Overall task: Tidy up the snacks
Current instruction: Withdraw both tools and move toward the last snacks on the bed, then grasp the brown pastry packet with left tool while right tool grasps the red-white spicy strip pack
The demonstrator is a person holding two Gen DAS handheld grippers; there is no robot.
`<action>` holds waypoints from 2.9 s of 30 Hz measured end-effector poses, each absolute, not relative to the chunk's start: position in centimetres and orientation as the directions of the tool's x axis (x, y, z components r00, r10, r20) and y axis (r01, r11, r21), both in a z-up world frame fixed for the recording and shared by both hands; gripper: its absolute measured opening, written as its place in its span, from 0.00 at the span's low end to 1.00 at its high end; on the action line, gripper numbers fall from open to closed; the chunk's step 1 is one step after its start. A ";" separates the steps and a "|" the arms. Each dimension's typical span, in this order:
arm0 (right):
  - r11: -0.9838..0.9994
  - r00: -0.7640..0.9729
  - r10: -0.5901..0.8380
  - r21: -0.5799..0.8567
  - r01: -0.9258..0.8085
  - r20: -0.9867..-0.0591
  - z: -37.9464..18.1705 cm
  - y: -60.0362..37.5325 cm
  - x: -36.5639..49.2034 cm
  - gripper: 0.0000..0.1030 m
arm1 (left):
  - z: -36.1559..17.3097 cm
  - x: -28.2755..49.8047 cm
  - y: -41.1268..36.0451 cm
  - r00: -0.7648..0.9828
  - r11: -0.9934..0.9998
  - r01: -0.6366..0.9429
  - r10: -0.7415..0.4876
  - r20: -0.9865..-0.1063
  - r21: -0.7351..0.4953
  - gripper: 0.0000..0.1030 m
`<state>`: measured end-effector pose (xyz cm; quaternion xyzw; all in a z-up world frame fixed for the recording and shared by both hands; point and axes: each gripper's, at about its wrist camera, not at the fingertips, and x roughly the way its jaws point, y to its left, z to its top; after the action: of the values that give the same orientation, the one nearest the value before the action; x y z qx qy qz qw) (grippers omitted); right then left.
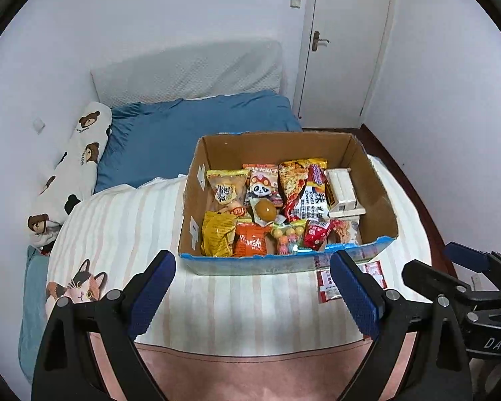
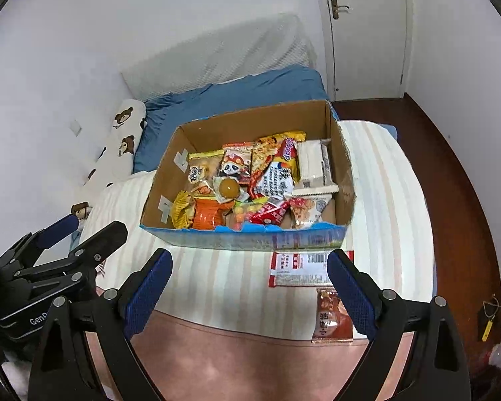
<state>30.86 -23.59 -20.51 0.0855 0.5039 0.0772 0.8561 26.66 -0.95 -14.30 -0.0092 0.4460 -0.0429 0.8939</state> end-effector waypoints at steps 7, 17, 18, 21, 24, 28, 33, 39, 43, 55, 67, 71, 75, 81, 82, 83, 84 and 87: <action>0.962 0.352 0.184 0.241 0.126 -0.918 -28.2 -28.3 30.4 0.93 | -17.8 26.2 -3.3 0.582 0.995 0.093 -0.020 -0.813 0.042 0.92; 0.928 0.152 0.199 0.236 0.289 -0.968 -43.0 -32.2 30.7 0.85 | -27.0 28.0 -10.5 0.459 0.912 0.350 0.034 -0.888 0.215 0.92; 0.933 0.152 0.186 0.223 0.283 -0.971 -43.5 -32.2 30.6 0.75 | -27.4 28.1 -11.1 0.453 0.897 0.379 0.033 -0.891 0.226 0.92; 0.952 0.150 0.148 0.182 0.244 -0.978 -43.7 -32.3 30.1 0.59 | -28.6 28.9 -12.8 0.435 0.857 0.442 0.055 -0.899 0.266 0.92; 0.947 0.140 0.174 0.204 0.249 -0.975 -44.0 -33.2 28.4 0.59 | -29.4 29.2 -12.8 0.400 0.862 0.446 0.049 -0.915 0.241 0.92; 0.936 0.111 0.251 0.270 0.226 -0.962 -44.7 -31.7 26.1 0.59 | -30.9 28.6 -10.7 0.306 0.912 0.389 0.008 -0.952 0.133 0.92; 0.860 0.051 0.468 0.468 0.202 -0.882 -45.7 -27.5 25.3 0.65 | -33.1 27.2 -5.6 0.206 0.967 0.248 0.003 -0.978 0.055 0.92; 0.836 0.171 0.477 0.505 0.214 -0.862 -42.1 -31.2 26.8 0.79 | -34.1 25.8 -2.2 0.130 0.992 0.076 -0.111 -0.985 -0.102 0.92; 0.851 0.251 0.394 0.454 0.264 -0.884 -41.4 -35.5 30.7 0.79 | -36.0 25.0 -4.8 0.037 0.975 0.063 -0.216 -0.976 -0.213 0.92; 0.902 0.203 0.354 0.391 0.185 -0.913 -44.7 -33.8 34.0 0.45 | -38.6 24.1 -7.4 0.000 0.982 0.075 -0.174 -0.985 -0.174 0.53; 0.949 0.123 0.132 0.089 -0.302 -0.984 -43.6 -24.0 34.4 0.82 | -38.9 23.5 -0.8 0.028 0.988 -0.061 -0.138 -0.990 -0.139 0.53; 0.867 0.114 -0.028 -0.081 -0.491 -0.993 -46.2 -19.4 35.4 0.82 | -39.7 23.2 0.9 0.032 0.987 -0.073 -0.142 -0.989 -0.144 0.53; 0.838 0.091 -0.080 -0.117 -0.532 -0.993 -48.1 -18.0 35.4 0.68 | -40.3 24.1 0.0 0.035 0.988 -0.073 -0.137 -0.990 -0.139 0.53; 0.901 0.048 -0.086 -0.099 -0.422 -0.995 -48.3 -19.3 32.8 0.63 | -40.4 24.1 -0.1 0.040 0.985 -0.077 -0.151 -0.988 -0.154 0.53; 0.917 0.036 -0.081 -0.089 -0.389 -0.996 -48.4 -19.9 32.1 0.63 | -40.4 24.2 -0.2 0.041 0.985 -0.074 -0.150 -0.988 -0.153 0.53; 0.938 0.022 -0.066 -0.069 -0.340 -0.998 -48.4 -20.7 31.3 0.63 | -40.3 23.9 0.0 0.041 0.986 -0.070 -0.148 -0.988 -0.151 0.53; 0.955 0.010 -0.049 -0.050 -0.291 -0.999 -48.4 -21.4 30.6 0.63 | -40.2 23.8 0.1 0.041 0.987 -0.067 -0.146 -0.988 -0.148 0.53; 0.992 -0.014 0.012 0.014 -0.123 -1.000 -48.3 -23.9 27.7 0.63 | -40.4 23.6 -0.4 0.030 0.989 -0.048 -0.136 -0.990 -0.138 0.53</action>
<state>27.66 -23.94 -48.34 -0.0389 0.7105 0.0483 0.7009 23.55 -0.44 -40.44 -0.0664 0.6956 -0.0307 0.7147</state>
